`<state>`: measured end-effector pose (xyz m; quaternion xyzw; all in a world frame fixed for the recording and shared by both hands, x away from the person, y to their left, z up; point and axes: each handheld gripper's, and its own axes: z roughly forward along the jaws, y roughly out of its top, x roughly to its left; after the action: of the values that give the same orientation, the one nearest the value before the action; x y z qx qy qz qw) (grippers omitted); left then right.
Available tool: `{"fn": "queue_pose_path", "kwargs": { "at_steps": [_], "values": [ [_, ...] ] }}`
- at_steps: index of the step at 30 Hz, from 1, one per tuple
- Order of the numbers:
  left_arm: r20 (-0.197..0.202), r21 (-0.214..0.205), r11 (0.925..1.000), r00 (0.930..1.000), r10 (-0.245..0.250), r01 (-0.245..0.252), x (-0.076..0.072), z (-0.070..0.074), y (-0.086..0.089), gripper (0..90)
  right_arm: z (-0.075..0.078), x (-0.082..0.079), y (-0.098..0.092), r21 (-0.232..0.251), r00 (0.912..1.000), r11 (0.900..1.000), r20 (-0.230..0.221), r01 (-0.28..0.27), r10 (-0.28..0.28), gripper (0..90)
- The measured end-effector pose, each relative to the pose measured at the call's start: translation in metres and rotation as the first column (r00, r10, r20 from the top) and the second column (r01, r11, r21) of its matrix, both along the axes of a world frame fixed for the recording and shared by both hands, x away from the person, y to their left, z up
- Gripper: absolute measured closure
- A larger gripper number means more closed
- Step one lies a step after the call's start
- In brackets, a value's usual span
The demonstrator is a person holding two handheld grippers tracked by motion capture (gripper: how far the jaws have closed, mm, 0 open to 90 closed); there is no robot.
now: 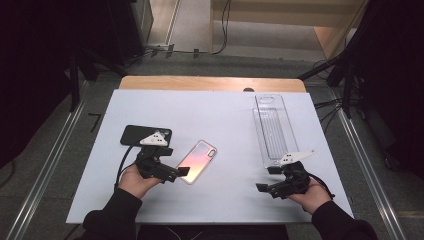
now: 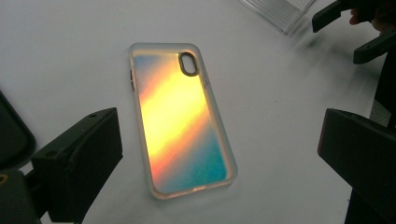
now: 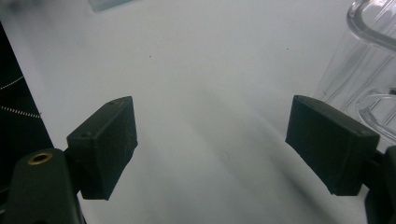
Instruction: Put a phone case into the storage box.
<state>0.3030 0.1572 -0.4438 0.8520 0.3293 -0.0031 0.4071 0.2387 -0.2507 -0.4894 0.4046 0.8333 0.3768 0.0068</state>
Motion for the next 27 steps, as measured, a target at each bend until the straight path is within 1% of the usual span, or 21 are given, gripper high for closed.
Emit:
{"fn": "queue_pose_path", "kwargs": {
  "at_steps": [4, 7, 9, 10, 12, 19, 22, 24, 27],
  "values": [
    [0.007, 0.009, 0.9999, 1.0000, 0.006, -0.006, 0.003, -0.001, -0.005, 0.2, 0.000, 0.000, 0.000, -0.004, 1.0000, 1.0000, -0.001, -0.005, 0.005, 15.0],
    [0.006, 0.005, 0.9999, 0.9999, 0.015, -0.015, 0.006, -0.002, -0.010, 0.3, -0.001, 0.000, 0.000, -0.005, 1.0000, 1.0000, -0.002, -0.004, 0.004, 15.0],
    [0.013, 0.021, 0.9996, 0.9998, 0.017, -0.018, 0.007, -0.002, -0.013, 0.3, -0.001, 0.001, 0.000, -0.004, 1.0000, 1.0000, -0.001, -0.005, 0.005, 15.0],
    [0.013, 0.030, 0.9995, 0.9999, 0.010, -0.011, 0.009, -0.003, -0.015, 0.3, -0.001, 0.000, 0.000, -0.005, 1.0000, 1.0000, -0.006, -0.003, 0.003, 15.0],
    [0.006, 0.029, 0.9995, 0.9999, 0.010, -0.010, 0.010, -0.004, -0.018, 0.3, -0.001, 0.001, 0.000, -0.005, 1.0000, 1.0000, 0.002, -0.005, 0.005, 15.0],
    [0.016, 0.049, 0.9982, 0.9993, 0.034, -0.034, 0.016, -0.008, -0.033, 0.4, -0.001, 0.001, 0.000, -0.005, 1.0000, 1.0000, 0.001, 0.001, -0.001, 15.0],
    [0.016, 0.060, 0.9970, 0.9987, 0.049, -0.050, 0.019, -0.010, -0.040, 0.5, 0.000, 0.000, 0.000, -0.005, 1.0000, 1.0000, 0.001, 0.002, -0.002, 14.9],
    [0.021, 0.075, 0.9956, 0.9982, 0.055, -0.057, 0.021, -0.012, -0.045, 0.5, 0.000, 0.000, 0.000, -0.006, 1.0000, 1.0000, 0.002, 0.000, 0.000, 14.9],
    [0.019, 0.083, 0.9940, 0.9974, 0.070, -0.071, 0.024, -0.014, -0.050, 0.5, 0.000, 0.000, -0.001, -0.007, 1.0000, 1.0000, 0.000, 0.002, -0.002, 14.9]
  ]
}}
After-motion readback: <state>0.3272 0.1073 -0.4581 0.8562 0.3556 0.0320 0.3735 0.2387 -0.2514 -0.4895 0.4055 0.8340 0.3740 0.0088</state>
